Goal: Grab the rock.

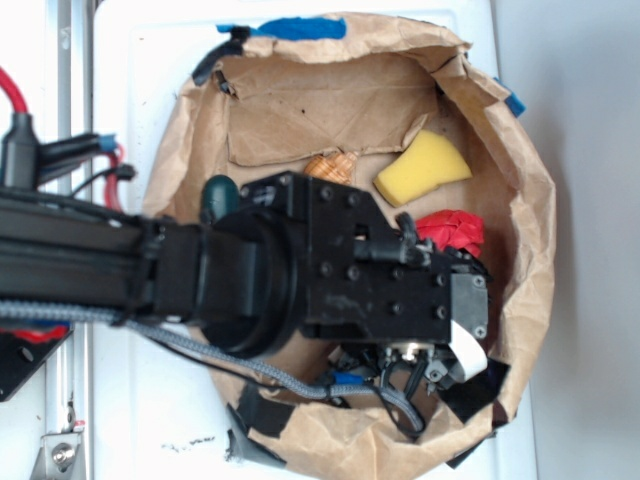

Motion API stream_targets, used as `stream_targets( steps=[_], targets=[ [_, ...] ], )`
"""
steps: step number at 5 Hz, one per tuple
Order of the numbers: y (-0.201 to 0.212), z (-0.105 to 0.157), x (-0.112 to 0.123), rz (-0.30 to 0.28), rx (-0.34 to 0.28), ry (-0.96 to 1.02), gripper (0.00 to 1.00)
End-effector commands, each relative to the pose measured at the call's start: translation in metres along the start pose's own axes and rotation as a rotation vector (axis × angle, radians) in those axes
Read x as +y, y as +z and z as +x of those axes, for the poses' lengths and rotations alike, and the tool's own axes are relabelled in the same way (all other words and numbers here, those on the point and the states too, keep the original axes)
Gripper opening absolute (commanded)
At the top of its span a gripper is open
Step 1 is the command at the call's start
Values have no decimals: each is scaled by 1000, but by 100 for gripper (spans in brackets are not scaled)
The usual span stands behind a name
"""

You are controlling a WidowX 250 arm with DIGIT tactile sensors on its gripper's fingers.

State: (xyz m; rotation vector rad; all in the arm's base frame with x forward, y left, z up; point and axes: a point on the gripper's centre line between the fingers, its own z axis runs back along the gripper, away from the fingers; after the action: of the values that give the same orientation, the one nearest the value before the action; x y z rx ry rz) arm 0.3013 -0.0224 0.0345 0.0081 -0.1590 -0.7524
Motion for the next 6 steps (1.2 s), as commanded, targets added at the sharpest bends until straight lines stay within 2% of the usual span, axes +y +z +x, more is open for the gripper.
stream_targets(
  steps=[1,2,3,4,5,6],
  targets=[
    [34,6,2,-6,-67,39,0],
    [77,-7,11,-47,-88,144,0],
    [128,-27,30,71,-52,314,0],
    [159,-42,46,106,13,480,0],
    [187,-48,47,85,47,636,0],
    [193,-48,43,73,79,661,0]
  ],
)
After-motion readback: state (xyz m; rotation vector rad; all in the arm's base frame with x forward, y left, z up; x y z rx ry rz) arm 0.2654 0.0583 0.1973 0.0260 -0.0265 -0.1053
